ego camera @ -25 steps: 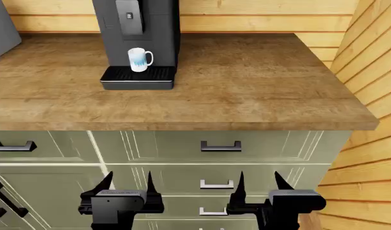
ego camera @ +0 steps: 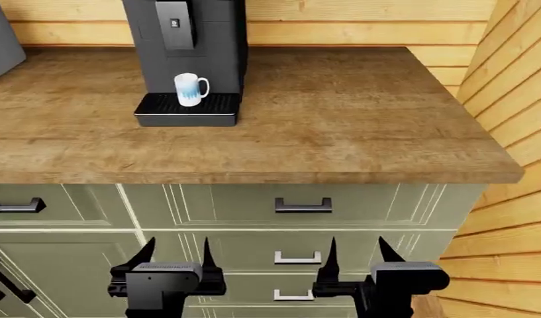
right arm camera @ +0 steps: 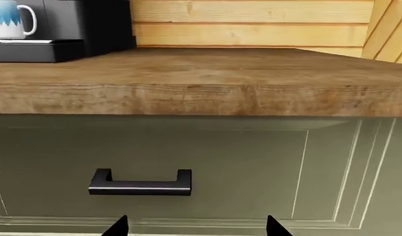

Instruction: Press the button on the coffee machine to serve coffee.

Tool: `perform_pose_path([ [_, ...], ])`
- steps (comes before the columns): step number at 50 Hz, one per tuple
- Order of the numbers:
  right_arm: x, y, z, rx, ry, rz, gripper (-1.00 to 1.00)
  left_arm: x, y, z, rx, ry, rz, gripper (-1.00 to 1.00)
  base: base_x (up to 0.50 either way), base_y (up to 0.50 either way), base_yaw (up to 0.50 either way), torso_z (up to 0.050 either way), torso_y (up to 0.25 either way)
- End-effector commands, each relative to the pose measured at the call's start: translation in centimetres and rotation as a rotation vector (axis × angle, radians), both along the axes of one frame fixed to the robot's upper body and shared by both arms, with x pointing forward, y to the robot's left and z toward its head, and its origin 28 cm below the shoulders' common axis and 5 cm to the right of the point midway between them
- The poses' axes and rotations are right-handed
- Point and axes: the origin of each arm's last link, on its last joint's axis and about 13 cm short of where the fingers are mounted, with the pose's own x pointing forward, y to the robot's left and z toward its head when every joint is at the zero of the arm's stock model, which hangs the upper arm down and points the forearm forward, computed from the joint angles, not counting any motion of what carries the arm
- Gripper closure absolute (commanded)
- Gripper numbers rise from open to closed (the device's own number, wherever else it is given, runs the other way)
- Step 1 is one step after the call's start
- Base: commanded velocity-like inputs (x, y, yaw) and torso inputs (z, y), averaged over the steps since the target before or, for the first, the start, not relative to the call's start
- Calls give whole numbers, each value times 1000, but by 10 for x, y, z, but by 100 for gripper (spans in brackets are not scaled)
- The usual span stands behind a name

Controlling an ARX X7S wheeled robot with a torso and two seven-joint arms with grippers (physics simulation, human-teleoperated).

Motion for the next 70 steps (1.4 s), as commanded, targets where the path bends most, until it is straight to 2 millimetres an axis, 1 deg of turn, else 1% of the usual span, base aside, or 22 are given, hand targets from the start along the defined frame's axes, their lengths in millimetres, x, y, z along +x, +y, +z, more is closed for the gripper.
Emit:
perform_pose_path([
  [1,0,1,-1,6,11,7,-100,1,-1,0,13,8,-9,-100,39,500,0,0,0],
  [14,1,1,-2,-9,18,6,-100,1,-1,0,7,4,4,-100,41,500,0,0,0],
  [20,0,1,-1,-15,20,4,-100,0,2,0,17,-4,5,-100,42,500,0,0,0],
  [28,1,2,-1,-32,20,8,-100,0,0,1,-2,-7,10,-100,36,483,0,0,0],
  [32,1,1,-1,-29,18,2,-100,2,-2,2,-19,0,9,-100,0,12,0,0,0],
  [35,1,1,-1,-29,20,-1,-100,0,1,0,-7,6,6,-100,0,0,0,0,0],
  [38,1,1,-2,-34,22,3,-100,0,-2,0,22,4,-2,-100,0,0,0,0,0],
  [41,0,1,-1,-34,23,1,-100,0,0,0,22,14,8,-100,0,0,0,0,0],
  [44,0,2,0,-47,20,12,-100,-2,3,1,9,5,6,-100,0,0,0,0,0],
  [56,1,1,-1,-43,19,0,-100,-3,1,4,-10,-32,-22,-100,0,0,0,0,0],
  [59,1,2,0,-52,19,0,-100,-3,1,5,20,-39,-8,-100,0,0,0,43,0],
  [70,0,2,0,-52,20,-3,-100,0,-1,6,24,-40,-8,-100,0,0,0,50,0],
])
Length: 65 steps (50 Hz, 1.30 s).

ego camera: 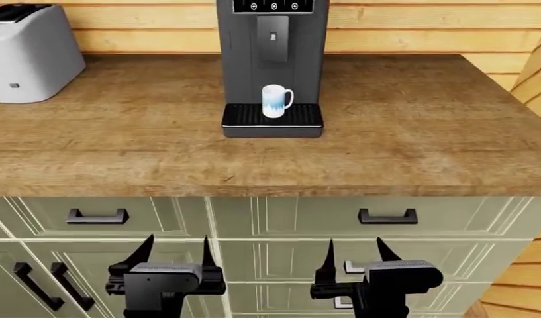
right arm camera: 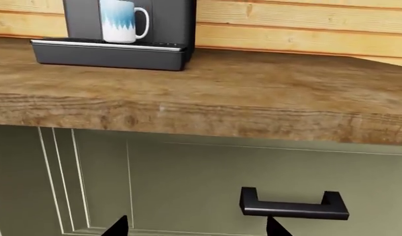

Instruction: Press the button on the coffee machine to serve coffee.

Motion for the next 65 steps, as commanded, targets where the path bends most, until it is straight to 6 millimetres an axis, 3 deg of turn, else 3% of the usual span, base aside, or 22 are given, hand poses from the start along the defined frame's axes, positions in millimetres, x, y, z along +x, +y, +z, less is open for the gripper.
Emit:
perform_pose_path([
  [1,0,0,0,-3,0,-3,-100,0,0,1,10,-9,-2,-100,0,0,0,50,0],
  [26,1,0,-1,-7,6,-13,-100,-1,2,3,10,-46,-10,-100,0,0,0,50,0],
  [49,1,1,1,-55,15,-14,-100,-6,3,6,25,-17,-8,-100,0,0,0,1,0],
  [56,-5,-1,43,-46,-53,-56,-100,-2,3,42,3,-3,16,-100,0,0,0,0,0],
  [59,-7,-4,75,-70,-110,-57,-100,-1,-1,75,-48,-5,-40,-100,0,0,0,0,0],
  [65,-14,-13,122,-118,-118,-69,-100,-1,7,114,-30,-19,-60,-100,0,0,0,0,0],
])
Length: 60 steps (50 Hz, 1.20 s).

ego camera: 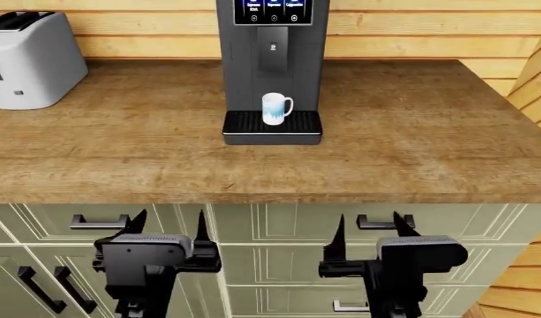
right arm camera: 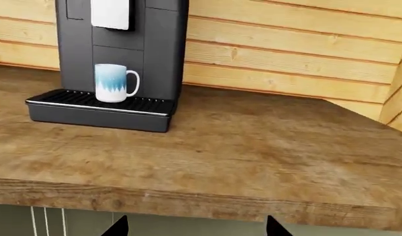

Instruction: Press the button on the coffee machine to serve coffee.

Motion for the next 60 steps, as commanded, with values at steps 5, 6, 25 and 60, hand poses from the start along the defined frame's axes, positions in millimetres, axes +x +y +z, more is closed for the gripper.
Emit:
perform_pose_path([
  [5,-18,-22,102,-93,-97,-67,-100,0,12,82,20,-1,-48,-100,0,0,0,0,0],
  [6,-17,-23,105,-91,-96,-68,-100,1,13,84,16,2,-51,-100,0,0,0,0,0],
  [25,-15,-45,124,-97,-42,-128,-100,3,19,114,83,36,-62,-100,31,0,0,0,0],
  [60,-15,-45,120,-94,-3,-128,-100,2,23,105,85,35,-28,-100,279,0,0,0,0],
])
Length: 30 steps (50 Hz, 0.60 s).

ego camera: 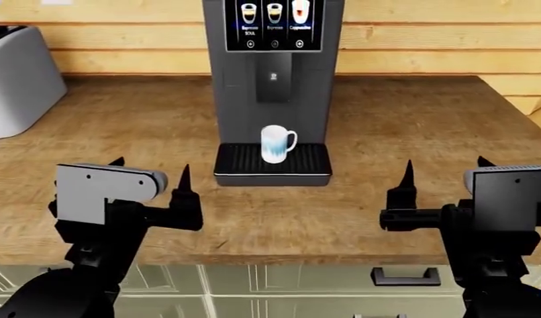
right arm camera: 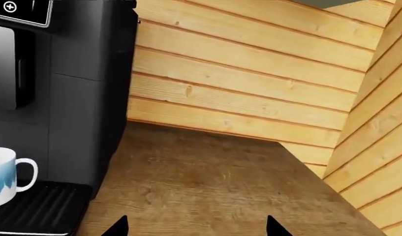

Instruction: Press the button on the coffee machine to serve coffee.

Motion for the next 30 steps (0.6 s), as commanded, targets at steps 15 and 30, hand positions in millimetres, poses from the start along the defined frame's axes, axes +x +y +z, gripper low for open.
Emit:
perform_pose_path([
  [15,-1,1,1,-1,8,5,-100,-1,5,-3,2,1,33,-100,200,0,0,0,0],
  [30,1,2,-1,-5,11,14,-100,0,5,-5,5,3,33,-100,198,0,0,0,1],
])
